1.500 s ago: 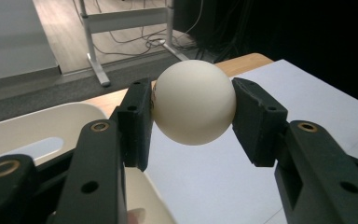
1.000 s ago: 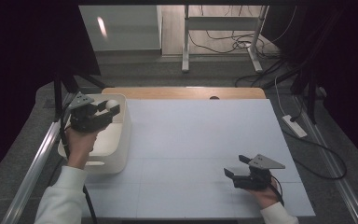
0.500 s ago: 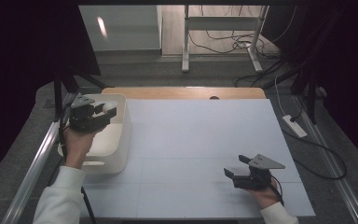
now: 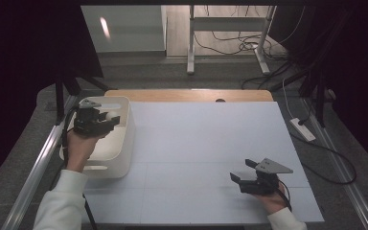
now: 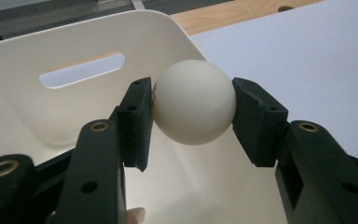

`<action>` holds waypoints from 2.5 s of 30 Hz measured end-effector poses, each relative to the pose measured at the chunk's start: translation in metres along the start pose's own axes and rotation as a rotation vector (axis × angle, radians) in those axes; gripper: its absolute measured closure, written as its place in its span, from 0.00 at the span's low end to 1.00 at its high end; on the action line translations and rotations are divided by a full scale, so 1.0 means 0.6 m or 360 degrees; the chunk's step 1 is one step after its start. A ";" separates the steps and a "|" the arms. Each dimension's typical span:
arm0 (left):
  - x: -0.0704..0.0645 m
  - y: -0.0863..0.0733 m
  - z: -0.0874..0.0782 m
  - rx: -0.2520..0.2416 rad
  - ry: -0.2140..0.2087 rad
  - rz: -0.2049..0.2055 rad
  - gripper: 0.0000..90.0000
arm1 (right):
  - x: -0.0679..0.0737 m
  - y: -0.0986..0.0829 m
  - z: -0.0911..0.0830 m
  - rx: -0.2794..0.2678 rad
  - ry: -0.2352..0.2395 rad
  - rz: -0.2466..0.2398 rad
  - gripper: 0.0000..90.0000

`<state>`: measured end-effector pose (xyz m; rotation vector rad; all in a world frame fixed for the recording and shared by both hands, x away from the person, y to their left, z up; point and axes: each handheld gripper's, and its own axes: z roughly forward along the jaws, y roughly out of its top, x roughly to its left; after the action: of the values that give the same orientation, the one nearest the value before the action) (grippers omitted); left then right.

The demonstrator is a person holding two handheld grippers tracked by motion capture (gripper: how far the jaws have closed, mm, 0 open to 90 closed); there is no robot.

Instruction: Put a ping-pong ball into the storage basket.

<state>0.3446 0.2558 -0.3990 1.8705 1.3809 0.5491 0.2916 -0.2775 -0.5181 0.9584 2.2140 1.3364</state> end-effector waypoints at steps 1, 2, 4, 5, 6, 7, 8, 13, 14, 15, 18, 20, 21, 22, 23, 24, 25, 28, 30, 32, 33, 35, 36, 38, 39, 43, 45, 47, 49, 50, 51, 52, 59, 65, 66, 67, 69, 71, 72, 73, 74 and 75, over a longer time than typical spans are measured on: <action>0.000 0.000 0.000 0.0001 0.0001 0.0001 0.56 | 0.000 0.000 0.000 0.0000 0.0000 0.0000 0.19; 0.000 0.000 0.000 0.0001 0.0004 0.0001 0.56 | 0.000 0.000 0.000 0.0000 0.0000 0.0000 0.19; 0.000 0.000 -0.001 0.0002 0.0010 -0.0001 0.56 | 0.000 0.000 0.000 0.0000 -0.0001 0.0003 0.19; 0.000 0.000 -0.001 0.0000 0.0013 -0.0002 0.56 | 0.000 0.000 0.000 0.0000 0.0000 0.0001 0.19; 0.001 0.000 -0.002 -0.0003 0.0015 -0.0004 0.56 | 0.000 0.000 0.000 0.0000 0.0001 0.0000 0.19; 0.001 -0.001 -0.003 -0.0011 0.0023 -0.0005 0.56 | 0.000 0.000 0.000 0.0000 0.0002 -0.0001 0.19; 0.001 -0.001 -0.003 -0.0011 0.0023 -0.0005 0.54 | 0.000 0.000 0.000 -0.0001 0.0002 -0.0001 0.19; 0.000 0.001 -0.011 -0.0069 0.0052 -0.0006 0.31 | 0.000 0.000 0.001 -0.0003 0.0004 0.0002 0.19; 0.000 0.000 -0.014 -0.0087 0.0039 -0.0007 0.29 | -0.001 0.000 0.001 -0.0002 0.0004 0.0002 0.19; -0.001 0.000 -0.016 -0.0105 0.0023 -0.0007 0.28 | -0.001 0.000 0.001 -0.0002 0.0005 0.0002 0.19; -0.007 -0.002 -0.026 -0.0162 -0.0032 -0.0002 0.26 | 0.000 0.001 0.001 -0.0007 0.0010 0.0002 0.19; -0.013 -0.003 -0.033 -0.0205 -0.0071 0.0009 0.25 | 0.002 0.002 0.002 -0.0008 0.0015 -0.0013 0.19; -0.015 -0.004 -0.035 -0.0212 -0.0079 0.0014 0.25 | 0.003 0.003 0.003 -0.0005 0.0017 -0.0019 0.19; -0.019 -0.004 -0.038 -0.0222 -0.0091 0.0019 0.25 | 0.003 0.003 0.003 -0.0003 0.0019 -0.0024 0.19; -0.022 -0.005 -0.041 -0.0234 -0.0101 0.0027 0.24 | 0.003 0.003 0.004 0.0003 0.0019 -0.0029 0.19; -0.025 -0.006 -0.044 -0.0253 -0.0124 0.0036 0.24 | 0.004 0.003 0.004 0.0001 0.0022 -0.0030 0.19; -0.030 -0.008 -0.048 -0.0279 -0.0169 0.0043 0.24 | 0.004 0.003 0.003 -0.0001 0.0026 -0.0028 0.19; -0.035 -0.010 -0.052 -0.0312 -0.0218 0.0056 0.23 | 0.005 0.004 0.004 -0.0011 0.0034 -0.0024 0.19; -0.040 -0.012 -0.055 -0.0346 -0.0267 0.0060 0.22 | 0.004 0.004 0.004 -0.0011 0.0035 -0.0021 0.19; -0.047 -0.012 -0.056 -0.0372 -0.0292 0.0063 0.23 | 0.003 0.004 0.003 -0.0020 0.0039 -0.0021 0.19; -0.051 -0.011 -0.055 -0.0380 -0.0303 0.0068 0.23 | 0.003 0.004 0.002 -0.0022 0.0042 -0.0018 0.19; -0.059 -0.010 -0.055 -0.0390 -0.0318 0.0087 0.23 | 0.004 0.004 0.000 -0.0022 0.0044 -0.0022 0.19; -0.065 -0.010 -0.055 -0.0396 -0.0334 0.0097 0.23 | 0.004 0.004 -0.001 -0.0026 0.0045 -0.0022 0.19; -0.076 -0.010 -0.057 -0.0418 -0.0375 0.0104 0.22 | 0.005 0.003 -0.001 -0.0025 0.0046 -0.0023 0.19; -0.079 -0.011 -0.058 -0.0427 -0.0393 0.0101 0.22 | 0.005 0.003 -0.001 -0.0021 0.0046 -0.0025 0.19; -0.086 -0.012 -0.059 -0.0447 -0.0452 0.0095 0.22 | 0.003 0.001 -0.003 -0.0016 0.0036 -0.0015 0.19; -0.091 -0.014 -0.059 -0.0459 -0.0472 0.0096 0.22 | 0.001 0.000 -0.004 -0.0017 0.0028 -0.0009 0.19; -0.097 -0.019 -0.057 -0.0463 -0.0500 0.0088 0.23 | 0.001 0.000 -0.005 -0.0011 0.0020 -0.0008 0.19; -0.104 -0.023 -0.056 -0.0456 -0.0521 0.0101 0.23 | 0.002 -0.001 -0.005 -0.0013 0.0017 -0.0014 0.19; -0.108 -0.026 -0.055 -0.0454 -0.0531 0.0110 0.23 | 0.003 -0.001 -0.005 -0.0011 0.0015 -0.0016 0.19; -0.112 -0.029 -0.055 -0.0455 -0.0547 0.0116 0.23 | 0.003 -0.001 -0.005 -0.0008 0.0015 -0.0016 0.19; -0.115 -0.032 -0.055 -0.0456 -0.0560 0.0123 0.23 | 0.004 -0.001 -0.005 -0.0003 0.0014 -0.0016 0.19; -0.139 -0.053 -0.056 -0.0452 -0.0629 0.0173 0.23 | 0.003 -0.002 -0.004 0.0005 0.0011 -0.0016 0.19; -0.170 -0.078 -0.052 -0.0426 -0.0687 0.0243 0.25 | 0.004 -0.002 -0.006 0.0005 0.0009 -0.0021 0.19; -0.175 -0.081 -0.051 -0.0421 -0.0696 0.0251 0.25 | 0.004 -0.002 -0.005 0.0004 0.0008 -0.0021 0.19; -0.179 -0.086 -0.050 -0.0419 -0.0712 0.0252 0.25 | 0.003 -0.002 -0.005 0.0005 0.0007 -0.0021 0.19; -0.190 -0.094 -0.047 -0.0399 -0.0716 0.0275 0.25 | 0.003 -0.002 -0.005 0.0007 0.0008 -0.0019 0.19; -0.197 -0.099 -0.045 -0.0389 -0.0710 0.0297 0.25 | 0.003 -0.002 -0.004 0.0007 0.0008 -0.0021 0.19; -0.202 -0.103 -0.044 -0.0385 -0.0704 0.0304 0.25 | 0.004 -0.002 -0.004 0.0011 0.0005 -0.0025 0.19; -0.205 -0.107 -0.043 -0.0382 -0.0708 0.0304 0.25 | 0.004 -0.002 -0.003 0.0012 0.0005 -0.0026 0.19; -0.208 -0.111 -0.041 -0.0380 -0.0717 0.0301 0.25 | 0.004 -0.002 -0.003 0.0013 0.0006 -0.0026 0.19; -0.210 -0.115 -0.039 -0.0377 -0.0724 0.0300 0.25 | 0.004 -0.001 -0.003 0.0011 0.0007 -0.0024 0.19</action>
<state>0.2433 0.1551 -0.4267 1.7977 0.8139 0.3313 0.2882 -0.2772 -0.5179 0.9403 2.2263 1.3263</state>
